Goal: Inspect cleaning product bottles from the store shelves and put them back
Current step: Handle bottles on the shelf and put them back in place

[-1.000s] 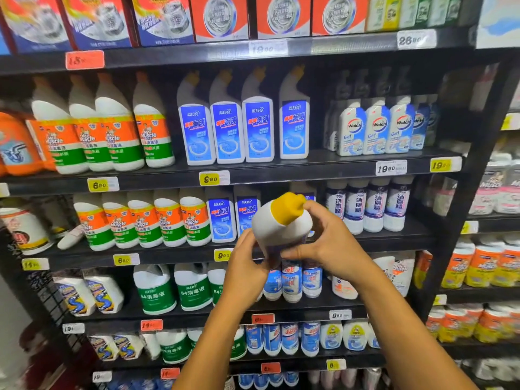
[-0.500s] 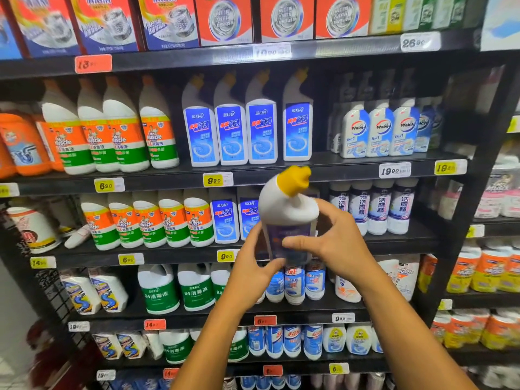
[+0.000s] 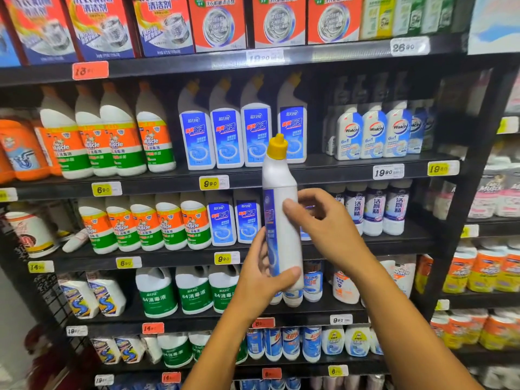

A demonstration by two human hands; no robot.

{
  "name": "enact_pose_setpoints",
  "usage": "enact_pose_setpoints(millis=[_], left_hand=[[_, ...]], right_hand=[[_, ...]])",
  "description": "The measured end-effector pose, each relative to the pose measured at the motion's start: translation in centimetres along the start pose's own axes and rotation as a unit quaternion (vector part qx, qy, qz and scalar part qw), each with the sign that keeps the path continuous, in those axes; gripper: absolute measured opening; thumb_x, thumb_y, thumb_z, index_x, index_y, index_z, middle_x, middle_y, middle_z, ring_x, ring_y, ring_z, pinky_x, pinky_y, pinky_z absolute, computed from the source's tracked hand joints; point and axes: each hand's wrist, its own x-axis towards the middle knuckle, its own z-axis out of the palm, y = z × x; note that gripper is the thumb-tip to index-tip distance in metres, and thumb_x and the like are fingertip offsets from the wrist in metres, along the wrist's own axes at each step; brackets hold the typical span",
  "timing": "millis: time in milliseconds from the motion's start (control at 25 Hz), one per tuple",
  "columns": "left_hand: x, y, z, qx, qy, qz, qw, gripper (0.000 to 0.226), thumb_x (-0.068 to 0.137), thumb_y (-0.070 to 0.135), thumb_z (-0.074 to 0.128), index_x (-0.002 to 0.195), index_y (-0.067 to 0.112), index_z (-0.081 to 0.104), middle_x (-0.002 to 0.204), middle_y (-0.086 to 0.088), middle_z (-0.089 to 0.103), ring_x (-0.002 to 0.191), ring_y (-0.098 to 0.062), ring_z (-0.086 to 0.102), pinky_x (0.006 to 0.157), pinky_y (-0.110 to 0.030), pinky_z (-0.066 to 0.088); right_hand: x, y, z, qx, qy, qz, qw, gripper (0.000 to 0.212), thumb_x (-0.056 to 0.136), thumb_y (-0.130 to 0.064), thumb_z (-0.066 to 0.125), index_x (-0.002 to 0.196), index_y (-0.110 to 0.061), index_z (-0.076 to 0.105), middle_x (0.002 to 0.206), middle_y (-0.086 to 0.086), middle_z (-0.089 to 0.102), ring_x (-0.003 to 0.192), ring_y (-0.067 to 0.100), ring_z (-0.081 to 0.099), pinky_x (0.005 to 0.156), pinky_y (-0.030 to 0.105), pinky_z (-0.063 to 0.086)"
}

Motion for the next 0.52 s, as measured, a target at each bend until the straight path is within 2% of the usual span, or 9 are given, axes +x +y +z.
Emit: enact_pose_setpoints(millis=[80, 160, 240, 320, 400, 520], left_hand=[[-0.12, 0.07, -0.61, -0.042, -0.019, -0.031, 0.998, 0.102, 0.058, 0.030, 0.083, 0.147, 0.022, 0.033, 0.138, 0.006, 0.060, 0.121, -0.015, 0.061, 0.094, -0.032, 0.053], [-0.13, 0.35, -0.55, -0.061, -0.045, -0.042, 0.996, 0.108, 0.058, 0.030, 0.087, 0.149, 0.014, 0.032, 0.138, -0.012, 0.058, 0.116, -0.028, 0.064, 0.091, -0.038, 0.054], [-0.05, 0.60, -0.44, -0.066, -0.056, -0.053, 0.995, 0.114, 0.055, 0.038, 0.093, 0.148, 0.014, 0.033, 0.136, -0.013, 0.059, 0.112, -0.026, 0.066, 0.087, -0.035, 0.054], [-0.11, 0.46, -0.50, -0.082, -0.069, -0.059, 0.993, 0.115, 0.055, 0.040, 0.094, 0.149, 0.014, 0.033, 0.137, -0.014, 0.057, 0.113, -0.030, 0.065, 0.088, -0.037, 0.054], [-0.18, 0.21, -0.59, -0.078, -0.072, -0.059, 0.993, 0.117, 0.054, 0.040, 0.094, 0.150, 0.014, 0.031, 0.141, -0.014, 0.054, 0.120, -0.035, 0.061, 0.096, -0.045, 0.052], [-0.20, 0.20, -0.65, -0.050, -0.066, -0.053, 0.995, 0.122, 0.051, 0.044, 0.094, 0.151, 0.017, 0.029, 0.147, -0.013, 0.049, 0.132, -0.035, 0.050, 0.110, -0.055, 0.039]], right_hand=[[0.30, 0.02, -0.78, 0.075, -0.066, 0.018, 0.995, 0.048, 0.078, -0.053, 0.068, 0.114, -0.021, 0.064, 0.103, -0.012, 0.072, 0.096, -0.001, 0.067, 0.083, 0.024, 0.049], [0.46, 0.09, -0.94, 0.099, -0.118, 0.042, 0.987, 0.062, 0.076, -0.048, 0.067, 0.129, -0.018, 0.057, 0.110, -0.011, 0.072, 0.105, 0.000, 0.066, 0.091, 0.025, 0.050], [0.52, 0.14, -0.89, 0.114, -0.141, 0.052, 0.982, 0.067, 0.078, -0.044, 0.069, 0.136, -0.017, 0.051, 0.112, -0.009, 0.074, 0.109, 0.006, 0.067, 0.097, 0.027, 0.051], [0.54, 0.12, -1.05, 0.133, -0.138, 0.057, 0.980, 0.067, 0.078, -0.038, 0.070, 0.137, -0.017, 0.050, 0.112, -0.004, 0.074, 0.107, 0.010, 0.068, 0.096, 0.030, 0.053], [0.39, 0.23, -1.19, 0.147, -0.126, 0.051, 0.980, 0.064, 0.078, -0.032, 0.072, 0.136, -0.015, 0.052, 0.112, 0.002, 0.074, 0.106, 0.015, 0.069, 0.097, 0.033, 0.053], [0.13, 0.33, -1.22, 0.159, -0.118, 0.038, 0.979, 0.058, 0.082, -0.023, 0.077, 0.135, -0.014, 0.055, 0.116, 0.005, 0.073, 0.107, 0.016, 0.069, 0.094, 0.029, 0.055]])
